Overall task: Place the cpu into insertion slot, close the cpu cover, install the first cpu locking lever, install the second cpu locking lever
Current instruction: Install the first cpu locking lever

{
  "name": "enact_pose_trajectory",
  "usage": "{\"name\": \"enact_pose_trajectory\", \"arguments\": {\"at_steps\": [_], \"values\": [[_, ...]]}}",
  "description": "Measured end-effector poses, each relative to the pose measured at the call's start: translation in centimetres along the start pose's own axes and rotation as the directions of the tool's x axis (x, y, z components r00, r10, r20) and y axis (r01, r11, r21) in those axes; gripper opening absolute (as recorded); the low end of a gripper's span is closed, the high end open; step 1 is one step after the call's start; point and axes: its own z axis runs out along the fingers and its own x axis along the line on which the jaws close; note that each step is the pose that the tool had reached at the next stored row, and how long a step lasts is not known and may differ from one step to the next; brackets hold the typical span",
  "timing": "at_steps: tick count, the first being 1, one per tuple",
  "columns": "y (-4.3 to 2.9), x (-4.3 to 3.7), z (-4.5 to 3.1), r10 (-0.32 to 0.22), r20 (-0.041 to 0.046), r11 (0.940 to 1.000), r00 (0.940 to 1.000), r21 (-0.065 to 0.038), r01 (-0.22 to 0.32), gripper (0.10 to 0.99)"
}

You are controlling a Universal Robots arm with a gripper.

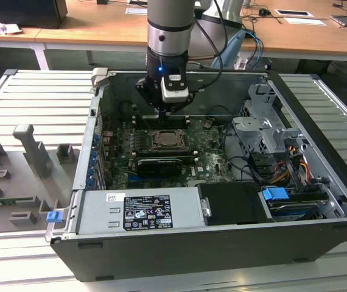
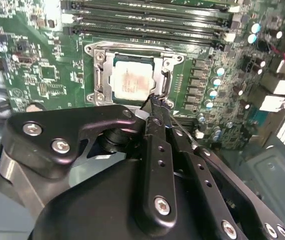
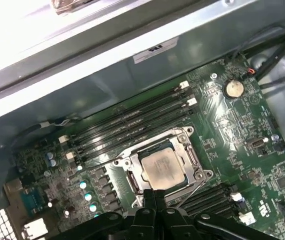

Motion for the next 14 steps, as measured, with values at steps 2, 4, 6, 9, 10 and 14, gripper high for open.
{"name": "enact_pose_trajectory", "arguments": {"at_steps": [2, 4, 6, 9, 10, 14], "values": [[0.00, 0.00, 0.00, -0.053, -0.0017, 0.9986, 0.9986, 0.001, 0.053, 0.106], [-0.01, 0.00, 0.00, -0.094, -0.0031, 0.9955, 0.9955, 0.002, 0.094, 0.106], [-0.01, 0.00, 0.00, -0.121, -0.0041, 0.9927, 0.9926, 0.002, 0.121, 0.106], [-0.01, 0.00, 0.00, -0.246, -0.0088, 0.9693, 0.9693, 0.004, 0.246, 0.106], [-0.01, 0.00, 0.00, -0.288, -0.0104, 0.9576, 0.9576, 0.005, 0.288, 0.106], [-0.02, 0.01, 0.00, -0.395, -0.0148, 0.9184, 0.9184, 0.006, 0.396, 0.106]]}}
